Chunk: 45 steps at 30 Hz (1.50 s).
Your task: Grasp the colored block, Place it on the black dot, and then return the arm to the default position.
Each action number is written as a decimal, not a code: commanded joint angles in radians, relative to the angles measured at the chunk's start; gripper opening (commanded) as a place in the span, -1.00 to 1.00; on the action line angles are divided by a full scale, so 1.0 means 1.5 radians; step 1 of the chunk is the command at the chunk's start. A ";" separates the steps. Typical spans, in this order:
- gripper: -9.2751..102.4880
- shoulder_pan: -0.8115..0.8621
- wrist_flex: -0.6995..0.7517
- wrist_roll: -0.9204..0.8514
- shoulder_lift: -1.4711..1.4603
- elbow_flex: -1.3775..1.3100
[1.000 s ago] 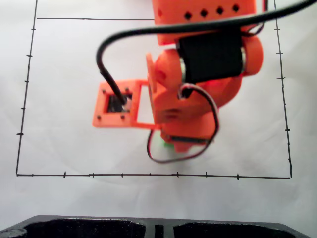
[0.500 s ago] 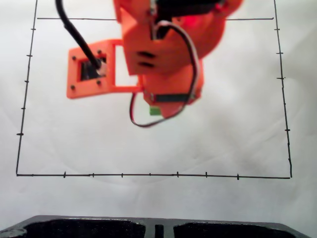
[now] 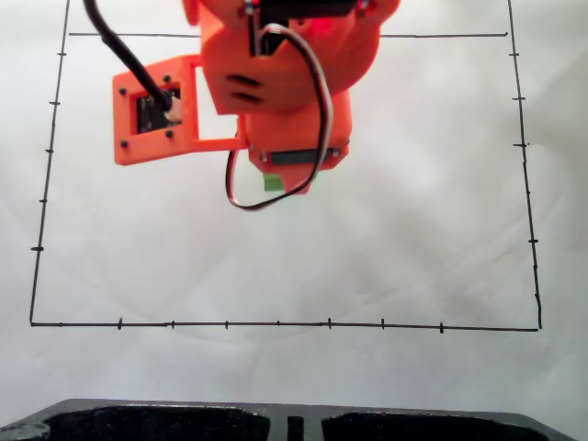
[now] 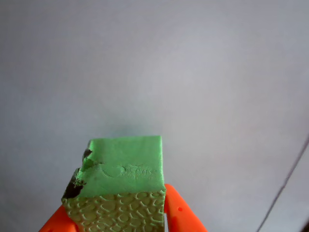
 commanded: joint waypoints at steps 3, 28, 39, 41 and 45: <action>-0.48 0.003 -0.028 -0.011 -0.008 0.012; 0.03 -0.033 -0.001 0.006 0.009 0.021; 0.13 -0.067 0.141 -0.045 0.302 0.061; 0.13 -0.062 0.161 -0.069 0.377 0.089; 0.12 -0.028 0.178 -0.132 0.514 0.157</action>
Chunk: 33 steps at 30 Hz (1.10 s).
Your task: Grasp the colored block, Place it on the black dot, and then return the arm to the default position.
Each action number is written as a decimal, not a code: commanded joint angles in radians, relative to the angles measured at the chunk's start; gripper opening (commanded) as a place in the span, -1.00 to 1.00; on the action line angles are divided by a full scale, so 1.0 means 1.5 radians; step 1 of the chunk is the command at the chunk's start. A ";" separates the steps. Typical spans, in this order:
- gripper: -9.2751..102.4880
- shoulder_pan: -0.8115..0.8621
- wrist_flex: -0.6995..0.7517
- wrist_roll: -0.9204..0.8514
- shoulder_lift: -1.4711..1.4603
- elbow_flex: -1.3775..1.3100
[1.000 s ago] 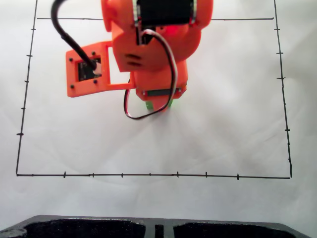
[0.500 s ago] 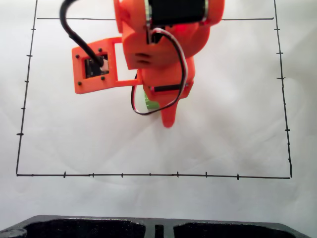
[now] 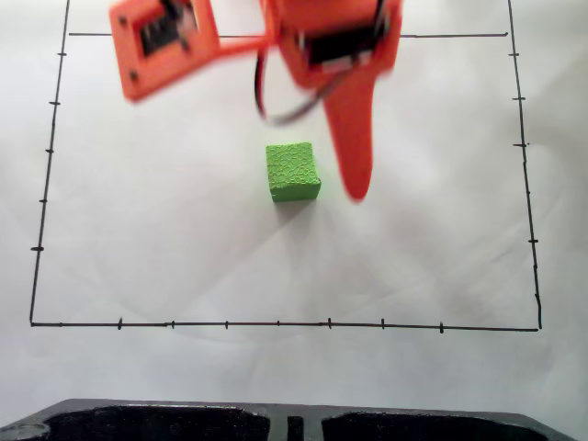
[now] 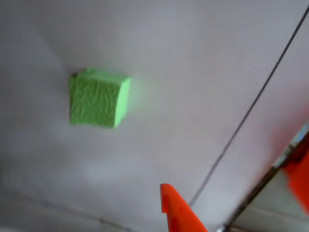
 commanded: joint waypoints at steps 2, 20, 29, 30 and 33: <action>0.10 0.054 -0.001 -0.067 0.167 0.069; -0.80 0.167 -0.146 -0.144 0.539 0.350; -0.83 0.177 -0.257 -0.074 0.621 0.450; -0.83 0.176 -0.275 -0.077 0.627 0.466; -0.83 0.175 -0.322 -0.073 0.628 0.501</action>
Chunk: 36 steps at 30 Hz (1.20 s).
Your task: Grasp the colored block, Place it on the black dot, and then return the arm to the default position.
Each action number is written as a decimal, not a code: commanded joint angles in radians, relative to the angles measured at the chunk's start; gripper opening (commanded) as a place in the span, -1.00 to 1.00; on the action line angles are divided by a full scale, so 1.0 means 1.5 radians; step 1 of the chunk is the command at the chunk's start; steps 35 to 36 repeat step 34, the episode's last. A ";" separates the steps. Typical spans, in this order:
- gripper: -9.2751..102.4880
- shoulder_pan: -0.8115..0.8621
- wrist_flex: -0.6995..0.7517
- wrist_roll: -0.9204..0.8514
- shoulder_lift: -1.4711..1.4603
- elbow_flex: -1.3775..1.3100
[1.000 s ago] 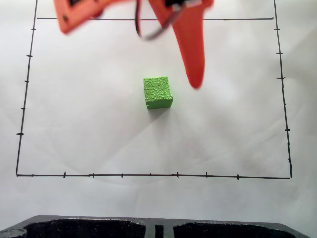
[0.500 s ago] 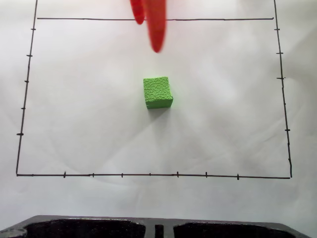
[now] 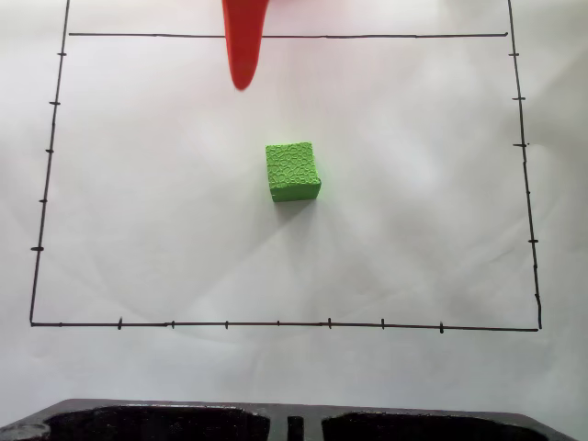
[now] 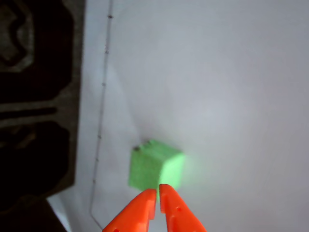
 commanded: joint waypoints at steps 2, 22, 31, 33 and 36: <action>-0.83 -0.002 -0.049 -0.001 0.012 0.039; -0.83 0.002 -0.043 0.057 0.014 0.085; -0.83 0.011 -0.043 0.072 0.014 0.085; -0.83 0.004 -0.043 0.063 0.015 0.085; -0.83 0.001 -0.043 0.060 0.015 0.085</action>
